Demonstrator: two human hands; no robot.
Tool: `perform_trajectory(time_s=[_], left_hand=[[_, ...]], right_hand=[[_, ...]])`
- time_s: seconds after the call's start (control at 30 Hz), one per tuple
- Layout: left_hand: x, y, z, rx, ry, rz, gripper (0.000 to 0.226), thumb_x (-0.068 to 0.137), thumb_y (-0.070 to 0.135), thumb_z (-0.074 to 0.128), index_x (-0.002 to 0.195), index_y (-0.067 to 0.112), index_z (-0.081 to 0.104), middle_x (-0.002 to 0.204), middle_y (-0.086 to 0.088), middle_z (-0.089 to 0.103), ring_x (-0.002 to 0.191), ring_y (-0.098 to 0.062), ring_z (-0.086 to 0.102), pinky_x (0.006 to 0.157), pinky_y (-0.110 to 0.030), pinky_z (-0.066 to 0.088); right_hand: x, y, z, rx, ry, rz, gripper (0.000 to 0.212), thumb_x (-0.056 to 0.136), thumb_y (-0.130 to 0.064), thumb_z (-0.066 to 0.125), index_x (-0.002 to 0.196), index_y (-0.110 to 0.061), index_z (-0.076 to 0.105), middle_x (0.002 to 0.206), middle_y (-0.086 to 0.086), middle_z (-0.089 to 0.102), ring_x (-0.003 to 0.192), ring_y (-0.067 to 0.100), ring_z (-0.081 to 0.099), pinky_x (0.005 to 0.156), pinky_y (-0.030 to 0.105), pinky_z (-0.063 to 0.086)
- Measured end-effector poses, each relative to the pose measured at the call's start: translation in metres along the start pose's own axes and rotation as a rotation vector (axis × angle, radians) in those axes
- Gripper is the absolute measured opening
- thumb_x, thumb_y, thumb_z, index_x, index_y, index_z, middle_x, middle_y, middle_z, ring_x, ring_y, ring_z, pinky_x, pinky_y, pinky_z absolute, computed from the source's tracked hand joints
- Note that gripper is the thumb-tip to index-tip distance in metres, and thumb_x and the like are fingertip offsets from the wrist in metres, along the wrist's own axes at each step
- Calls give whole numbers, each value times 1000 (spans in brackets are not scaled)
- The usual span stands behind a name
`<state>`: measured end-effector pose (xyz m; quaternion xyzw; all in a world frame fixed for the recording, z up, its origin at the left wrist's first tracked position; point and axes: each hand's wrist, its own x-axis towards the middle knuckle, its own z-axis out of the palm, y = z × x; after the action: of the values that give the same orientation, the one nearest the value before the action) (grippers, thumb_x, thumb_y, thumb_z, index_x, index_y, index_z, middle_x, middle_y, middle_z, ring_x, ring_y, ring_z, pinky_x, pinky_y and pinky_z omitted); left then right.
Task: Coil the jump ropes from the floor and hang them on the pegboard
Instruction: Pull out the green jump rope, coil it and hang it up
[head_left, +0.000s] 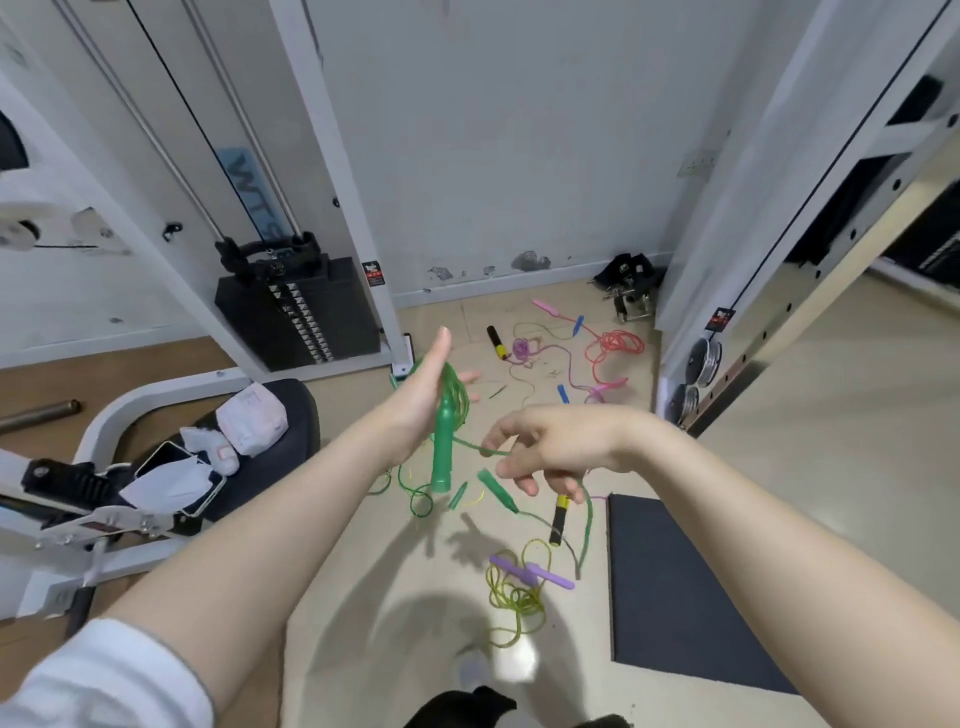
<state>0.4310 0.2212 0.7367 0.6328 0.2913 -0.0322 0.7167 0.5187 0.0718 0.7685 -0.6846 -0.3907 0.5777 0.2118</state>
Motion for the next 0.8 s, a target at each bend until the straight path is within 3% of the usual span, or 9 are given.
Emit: perform_trajectory(time_s=[0.13,0.2,0.27,0.33,0.4,0.5,0.57,0.67,0.8], left_hand=[[-8,-6,-17,231,-387,-231,111,64,86,16,126,1,49,83,-16,72,62,-24,67,87,-36,48],[-14,2,-17,190,-541,-240,103,69,83,13,100,2,68,55,-12,67,36,-16,53,63,-28,49],[-19,8,-17,-16,-656,-158,94,72,79,22,88,2,73,37,-5,53,29,-11,42,58,-23,50],[-20,11,-16,-293,-706,-60,86,71,77,41,104,3,70,44,-5,57,37,-12,50,64,-24,53],[-18,12,-13,-539,-620,25,88,67,69,57,130,7,52,82,-12,72,70,-22,68,76,-29,54],[-9,14,-13,-735,-266,91,90,79,63,45,147,11,18,134,-13,54,120,-32,53,99,-39,41],[-3,15,-17,-648,-65,76,86,86,62,31,150,12,2,147,-10,37,133,-30,38,106,-40,28],[2,3,-27,-232,-61,-15,86,85,66,26,149,11,9,143,-14,43,110,-21,60,107,-40,30],[-5,5,-25,114,-412,-141,97,76,78,13,115,2,58,81,-17,71,45,-18,55,66,-29,45]], right_hand=[[-1,-17,-15,94,296,-243,10,88,-11,61,79,-8,59,46,-10,47,36,5,39,40,18,39],[6,-17,-18,177,517,-321,15,85,-15,66,72,-11,58,58,-1,50,50,9,44,49,18,43],[17,-12,-16,227,620,-352,17,85,-17,66,71,-13,57,70,9,48,62,14,44,56,21,41],[27,-9,-9,261,605,-343,13,90,-9,56,78,-13,59,72,10,49,61,16,42,53,22,38],[34,-8,-1,250,538,-269,26,94,-3,39,86,-17,59,68,7,50,52,14,42,46,21,39],[31,-8,3,143,332,-68,22,100,-15,35,118,-14,47,62,4,51,35,8,42,38,18,40],[20,-11,-1,67,115,23,31,99,-16,41,129,-11,42,61,4,53,31,6,41,37,16,39],[6,-23,-8,51,23,-85,25,94,-9,51,115,3,55,51,-3,47,31,4,37,36,16,39],[5,-29,-27,169,468,-293,11,88,-11,61,78,-6,61,40,-12,41,34,1,33,34,14,27]])
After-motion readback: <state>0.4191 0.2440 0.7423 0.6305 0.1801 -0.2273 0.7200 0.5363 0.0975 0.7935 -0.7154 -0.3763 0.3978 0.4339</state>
